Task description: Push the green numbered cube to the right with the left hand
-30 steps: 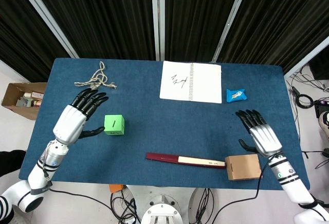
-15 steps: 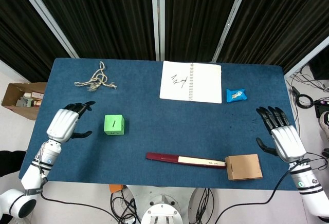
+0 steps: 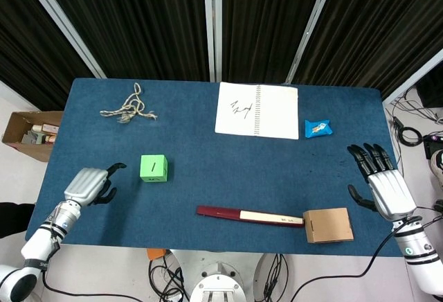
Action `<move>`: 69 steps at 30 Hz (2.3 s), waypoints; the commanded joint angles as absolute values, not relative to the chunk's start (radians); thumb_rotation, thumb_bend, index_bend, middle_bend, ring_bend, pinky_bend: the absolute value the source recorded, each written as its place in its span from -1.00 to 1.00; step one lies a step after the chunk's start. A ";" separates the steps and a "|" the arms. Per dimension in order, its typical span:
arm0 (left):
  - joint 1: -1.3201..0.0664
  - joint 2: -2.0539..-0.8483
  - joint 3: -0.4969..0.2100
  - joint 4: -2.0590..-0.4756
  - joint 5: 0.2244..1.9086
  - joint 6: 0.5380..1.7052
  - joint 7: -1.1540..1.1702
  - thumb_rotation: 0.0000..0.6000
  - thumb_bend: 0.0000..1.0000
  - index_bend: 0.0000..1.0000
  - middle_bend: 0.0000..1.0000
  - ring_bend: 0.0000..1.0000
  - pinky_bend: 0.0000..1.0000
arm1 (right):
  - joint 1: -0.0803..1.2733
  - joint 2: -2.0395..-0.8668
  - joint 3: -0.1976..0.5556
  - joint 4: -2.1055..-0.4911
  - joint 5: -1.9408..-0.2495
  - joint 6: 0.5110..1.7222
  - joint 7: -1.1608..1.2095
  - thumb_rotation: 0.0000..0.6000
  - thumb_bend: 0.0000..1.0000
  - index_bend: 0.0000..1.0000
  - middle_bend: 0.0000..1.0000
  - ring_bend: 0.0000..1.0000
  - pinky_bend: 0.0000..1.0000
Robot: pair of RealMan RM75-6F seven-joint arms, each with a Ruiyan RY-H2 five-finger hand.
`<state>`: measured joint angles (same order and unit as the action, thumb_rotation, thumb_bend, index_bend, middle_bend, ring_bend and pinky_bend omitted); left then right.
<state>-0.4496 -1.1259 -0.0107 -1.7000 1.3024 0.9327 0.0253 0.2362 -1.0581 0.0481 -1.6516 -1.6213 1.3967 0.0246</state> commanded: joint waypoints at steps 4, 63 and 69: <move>-0.528 -1.118 -0.033 -1.691 1.194 0.790 0.021 1.00 -0.04 -0.64 0.79 0.87 1.00 | 0.234 -1.056 0.049 -1.652 -1.621 1.401 0.026 1.00 -0.21 -1.00 -0.77 -1.00 -1.00; -1.197 -1.225 -0.095 -1.399 1.036 0.103 -0.127 1.00 0.05 -0.65 0.84 0.89 1.00 | 0.208 -1.080 0.039 -1.601 -1.581 1.400 0.088 1.00 0.15 -0.99 -0.74 -1.00 -1.00; -1.244 -1.214 -0.062 -1.446 1.052 0.116 -0.112 1.00 0.05 -0.63 0.84 0.89 1.00 | 0.207 -1.079 0.036 -1.597 -1.585 1.400 0.102 1.00 0.15 -0.99 -0.74 -1.00 -1.00</move>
